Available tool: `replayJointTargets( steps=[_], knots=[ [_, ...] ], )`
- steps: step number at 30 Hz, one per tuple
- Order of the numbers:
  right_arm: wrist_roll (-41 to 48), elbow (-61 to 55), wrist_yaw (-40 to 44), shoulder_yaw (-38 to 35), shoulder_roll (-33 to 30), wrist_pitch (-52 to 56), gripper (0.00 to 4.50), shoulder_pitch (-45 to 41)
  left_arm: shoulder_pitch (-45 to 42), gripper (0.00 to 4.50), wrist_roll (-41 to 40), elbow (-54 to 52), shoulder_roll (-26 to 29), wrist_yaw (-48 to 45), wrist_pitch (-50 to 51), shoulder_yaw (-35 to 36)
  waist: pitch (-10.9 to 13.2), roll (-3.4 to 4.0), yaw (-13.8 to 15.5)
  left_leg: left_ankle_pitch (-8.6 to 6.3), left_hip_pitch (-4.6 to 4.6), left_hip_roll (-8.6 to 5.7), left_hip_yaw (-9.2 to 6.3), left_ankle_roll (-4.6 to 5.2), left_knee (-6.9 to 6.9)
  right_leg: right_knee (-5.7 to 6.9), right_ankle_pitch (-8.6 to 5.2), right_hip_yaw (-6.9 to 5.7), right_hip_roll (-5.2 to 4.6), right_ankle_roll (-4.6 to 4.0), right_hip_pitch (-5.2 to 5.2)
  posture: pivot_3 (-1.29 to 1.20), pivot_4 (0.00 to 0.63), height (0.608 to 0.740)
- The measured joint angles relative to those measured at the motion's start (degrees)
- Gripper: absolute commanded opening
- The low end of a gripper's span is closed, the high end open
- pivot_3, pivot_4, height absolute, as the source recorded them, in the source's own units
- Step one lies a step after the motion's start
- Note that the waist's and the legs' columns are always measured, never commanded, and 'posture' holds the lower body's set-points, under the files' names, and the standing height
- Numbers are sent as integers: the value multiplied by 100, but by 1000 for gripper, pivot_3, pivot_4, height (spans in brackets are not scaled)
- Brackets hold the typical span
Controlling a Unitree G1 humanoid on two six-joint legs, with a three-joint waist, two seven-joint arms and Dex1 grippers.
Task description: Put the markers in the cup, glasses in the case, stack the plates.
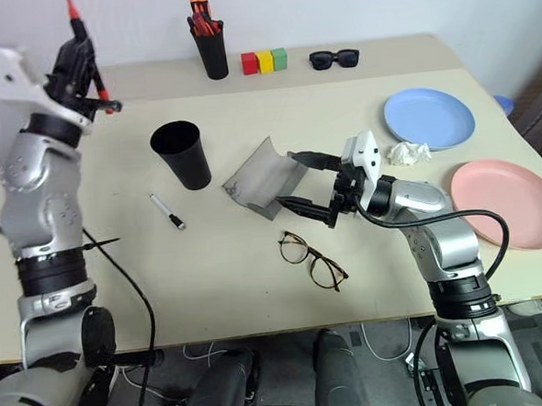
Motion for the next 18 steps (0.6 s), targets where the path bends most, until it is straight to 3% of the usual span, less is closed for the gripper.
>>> replayJointTargets(
  steps=[7,14,18],
  knots=[
    [-33,-102,-191,-25,0,-11,4500,160,-248,15,76,1547,-475,-504,-1213,-262,0,0,-6,-2,-4,0,5,4,5,-3,3,4,0,5,-3,0,150,740],
    [-35,-312,-362,-37,-1,-11,4500,290,-25,15,59,1908,-562,-704,-1633,-276,0,0,0,-9,-4,-1,6,17,12,-2,6,7,1,8,-1,0,150,740],
    [-65,-317,-403,-36,-1,-25,4500,299,180,1906,46,1965,-696,-810,-1639,-292,0,0,1,-11,-6,-1,6,20,16,-2,8,7,1,8,-1,0,150,740]
  ],
)
